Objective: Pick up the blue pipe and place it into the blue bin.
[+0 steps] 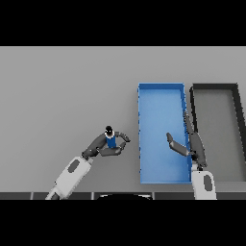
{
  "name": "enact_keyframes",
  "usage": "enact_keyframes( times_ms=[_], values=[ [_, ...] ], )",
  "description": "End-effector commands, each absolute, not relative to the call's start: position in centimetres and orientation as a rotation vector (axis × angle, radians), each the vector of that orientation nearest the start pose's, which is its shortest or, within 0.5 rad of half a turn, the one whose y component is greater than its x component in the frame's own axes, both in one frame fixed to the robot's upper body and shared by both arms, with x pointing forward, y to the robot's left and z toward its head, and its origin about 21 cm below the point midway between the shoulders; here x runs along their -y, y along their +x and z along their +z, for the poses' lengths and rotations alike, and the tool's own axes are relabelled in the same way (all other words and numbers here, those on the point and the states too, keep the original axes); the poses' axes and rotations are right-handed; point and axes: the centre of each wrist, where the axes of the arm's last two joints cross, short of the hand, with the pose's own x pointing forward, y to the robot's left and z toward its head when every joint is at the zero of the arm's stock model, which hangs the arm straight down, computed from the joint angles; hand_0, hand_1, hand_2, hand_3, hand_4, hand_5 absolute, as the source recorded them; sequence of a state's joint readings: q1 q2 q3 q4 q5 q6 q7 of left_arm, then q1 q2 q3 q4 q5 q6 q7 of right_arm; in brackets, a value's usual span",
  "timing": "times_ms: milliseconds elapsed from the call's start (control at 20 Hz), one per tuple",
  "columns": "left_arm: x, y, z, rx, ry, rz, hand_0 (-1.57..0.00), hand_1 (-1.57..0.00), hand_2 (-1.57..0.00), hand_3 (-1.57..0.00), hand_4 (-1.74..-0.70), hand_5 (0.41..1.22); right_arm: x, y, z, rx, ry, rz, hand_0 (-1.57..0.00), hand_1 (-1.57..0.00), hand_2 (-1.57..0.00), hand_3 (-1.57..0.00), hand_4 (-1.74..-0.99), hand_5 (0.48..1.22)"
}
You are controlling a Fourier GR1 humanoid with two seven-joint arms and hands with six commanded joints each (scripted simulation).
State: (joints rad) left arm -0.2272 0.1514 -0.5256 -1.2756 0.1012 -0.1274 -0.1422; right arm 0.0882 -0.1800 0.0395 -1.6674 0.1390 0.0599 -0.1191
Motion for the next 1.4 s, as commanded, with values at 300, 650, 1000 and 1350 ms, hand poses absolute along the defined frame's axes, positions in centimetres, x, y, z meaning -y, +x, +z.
enact_keyframes(
  times_ms=[300, 650, 1000, 1350],
  values=[
    [-12.4, 25.9, -3.0, 1.526, -0.437, -0.677, -1.32, -1.36, -1.39, -1.38, -1.51, 1.139, 25.9, 23.1, 1.2, 1.662, -0.144, 0.318, 0.00, 0.00, 0.00, 0.00, -1.222, 0.646],
    [-11.1, 26.2, -0.3, 1.690, -0.485, -0.641, -1.52, -1.53, -1.53, -1.53, -1.47, 1.204, 26.3, 23.4, 1.3, 1.666, -0.159, 0.316, 0.00, 0.00, 0.00, 0.00, -1.226, 0.636],
    [-9.3, 27.0, 4.3, 1.752, -0.569, -0.704, -1.56, -1.56, -1.56, -1.56, -1.47, 1.217, 26.7, 23.6, 1.3, 1.670, -0.183, 0.346, 0.00, 0.00, 0.00, 0.00, -1.170, 0.644],
    [-8.9, 27.0, 4.9, 1.732, -0.573, -0.725, -1.57, -1.57, -1.57, -1.57, -1.47, 1.220, 26.1, 21.4, 1.2, 1.689, -0.262, 0.308, 0.00, 0.00, 0.00, 0.00, -1.139, 0.643]
  ],
)
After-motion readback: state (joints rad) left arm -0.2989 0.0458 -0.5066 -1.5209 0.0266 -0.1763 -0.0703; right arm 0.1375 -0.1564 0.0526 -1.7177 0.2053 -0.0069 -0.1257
